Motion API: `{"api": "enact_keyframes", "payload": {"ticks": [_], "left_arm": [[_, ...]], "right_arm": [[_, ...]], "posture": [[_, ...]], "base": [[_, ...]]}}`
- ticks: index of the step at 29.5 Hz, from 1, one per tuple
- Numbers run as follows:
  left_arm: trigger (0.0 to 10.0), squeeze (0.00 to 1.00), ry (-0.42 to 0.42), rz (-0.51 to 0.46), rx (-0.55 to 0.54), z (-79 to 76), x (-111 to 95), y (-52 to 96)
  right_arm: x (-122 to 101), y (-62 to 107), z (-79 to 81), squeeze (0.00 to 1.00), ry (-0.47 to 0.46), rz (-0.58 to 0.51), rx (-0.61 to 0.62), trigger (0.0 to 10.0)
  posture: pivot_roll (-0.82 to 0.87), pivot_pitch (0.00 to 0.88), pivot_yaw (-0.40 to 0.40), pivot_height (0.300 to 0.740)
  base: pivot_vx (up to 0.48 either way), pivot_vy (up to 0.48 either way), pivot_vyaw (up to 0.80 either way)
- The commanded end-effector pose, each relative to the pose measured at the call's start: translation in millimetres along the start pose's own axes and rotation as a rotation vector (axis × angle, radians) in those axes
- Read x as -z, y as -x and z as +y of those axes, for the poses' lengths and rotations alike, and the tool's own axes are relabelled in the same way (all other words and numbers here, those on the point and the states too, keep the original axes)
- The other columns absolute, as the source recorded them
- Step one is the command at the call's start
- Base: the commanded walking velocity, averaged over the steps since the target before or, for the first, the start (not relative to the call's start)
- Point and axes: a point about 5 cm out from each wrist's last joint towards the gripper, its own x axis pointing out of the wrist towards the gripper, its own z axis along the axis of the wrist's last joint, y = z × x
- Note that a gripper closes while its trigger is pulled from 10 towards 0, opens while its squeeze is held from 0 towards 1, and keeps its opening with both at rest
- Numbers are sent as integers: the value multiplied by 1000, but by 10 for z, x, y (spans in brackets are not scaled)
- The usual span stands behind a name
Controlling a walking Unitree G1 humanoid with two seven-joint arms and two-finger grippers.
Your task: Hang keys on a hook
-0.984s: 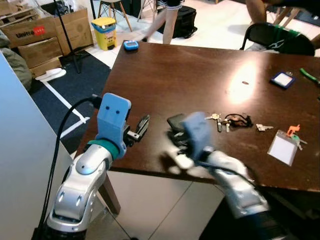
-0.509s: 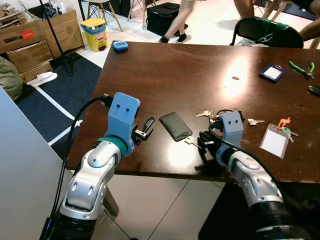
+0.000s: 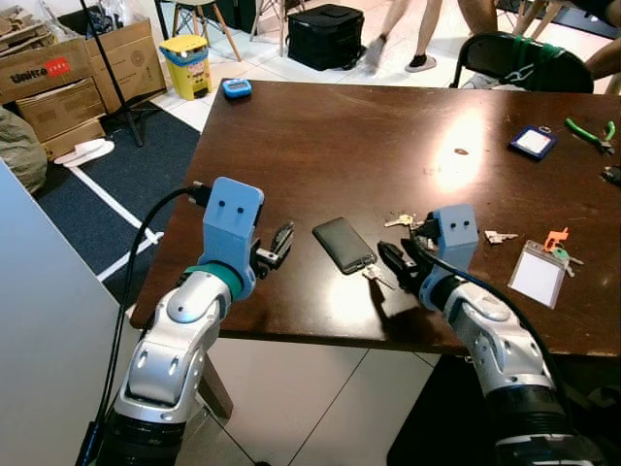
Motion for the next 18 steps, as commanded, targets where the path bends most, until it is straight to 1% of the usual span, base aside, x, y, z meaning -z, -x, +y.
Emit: {"api": "enact_keyframes", "payload": {"ticks": [1, 2, 4, 6, 9, 18], "left_arm": [[10000, 0, 0, 20, -1, -6, 46, 0], [10000, 0, 0, 20, -1, -6, 46, 0], [10000, 0, -2, 18, -5, 9, 38, -1], [10000, 0, -2, 18, -5, 9, 38, -1], [10000, 0, -1, 19, -9, 19, 37, 6], [10000, 0, -1, 21, -13, 20, 39, 17]], "right_arm": [[89, -22, 47, 0, 1, 40, -35, 10000], [89, -22, 47, 0, 1, 40, -35, 10000], [184, -71, 142, 0, 38, 80, -84, 10000], [184, -71, 142, 0, 38, 80, -84, 10000], [224, -93, 183, 0, 51, 93, -104, 10000], [241, -130, 257, 0, 54, 100, -132, 10000]], "posture": [[-95, 109, 104, 740], [-95, 109, 104, 740], [-80, 109, 100, 740], [-80, 109, 100, 740], [-78, 109, 100, 740], [-72, 105, 96, 740]], "base": [[0, 0, 0], [0, 0, 0], [0, 0, 0], [0, 0, 0], [0, 0, 0], [0, 0, 0]]}}
